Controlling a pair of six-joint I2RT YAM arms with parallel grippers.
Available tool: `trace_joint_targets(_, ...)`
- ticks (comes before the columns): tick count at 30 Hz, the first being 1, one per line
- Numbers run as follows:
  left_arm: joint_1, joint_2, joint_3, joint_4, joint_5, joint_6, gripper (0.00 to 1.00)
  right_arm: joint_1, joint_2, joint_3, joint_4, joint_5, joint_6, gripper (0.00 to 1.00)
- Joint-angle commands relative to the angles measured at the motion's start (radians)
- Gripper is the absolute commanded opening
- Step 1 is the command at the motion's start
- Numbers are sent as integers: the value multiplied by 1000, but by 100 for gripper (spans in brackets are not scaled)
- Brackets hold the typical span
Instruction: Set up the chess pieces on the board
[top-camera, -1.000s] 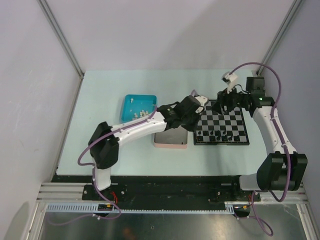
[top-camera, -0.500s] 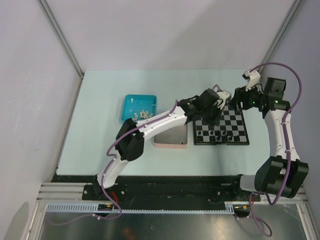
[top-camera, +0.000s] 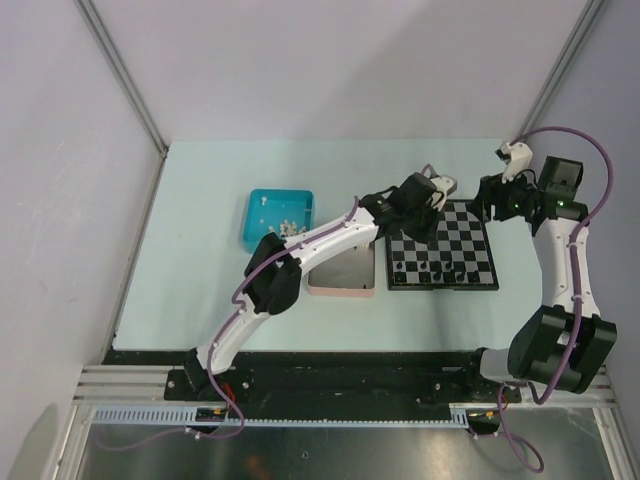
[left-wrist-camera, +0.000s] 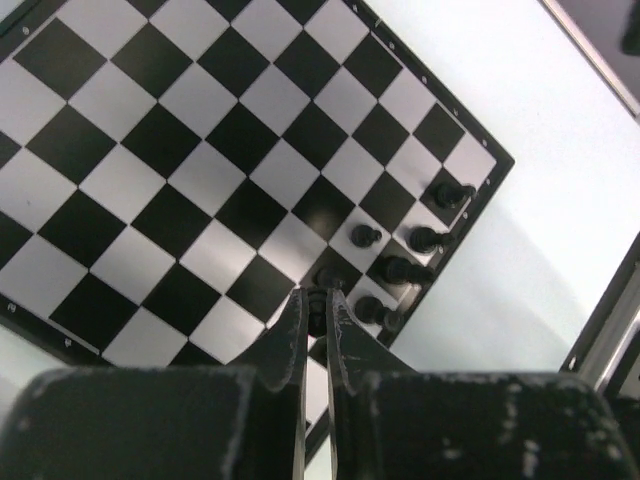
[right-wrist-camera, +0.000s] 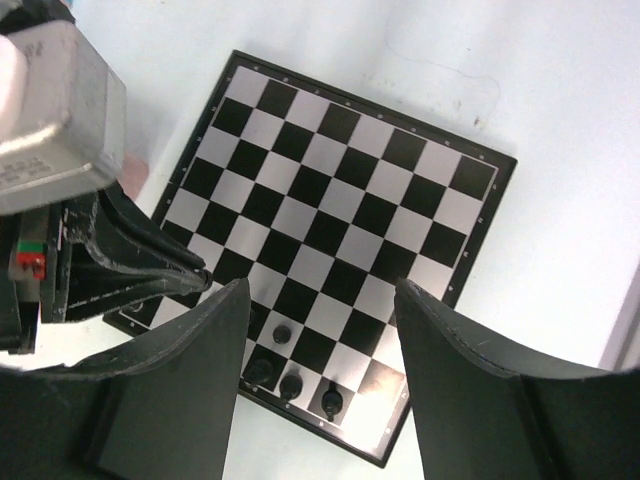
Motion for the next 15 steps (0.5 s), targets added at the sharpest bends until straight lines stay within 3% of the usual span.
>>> trace_joint_targets(1,1,47,126,22,81,-33,1,-34,13,2,9,18,-20,64)
trace_joint_targets(7,-4,148,246,43,164,-75,1,-85,24,2,12,11,-5,65)
trace_joint_targets(15,-16,205,257,167,216,-159,1,-99,36,2,7,-2,-9,65)
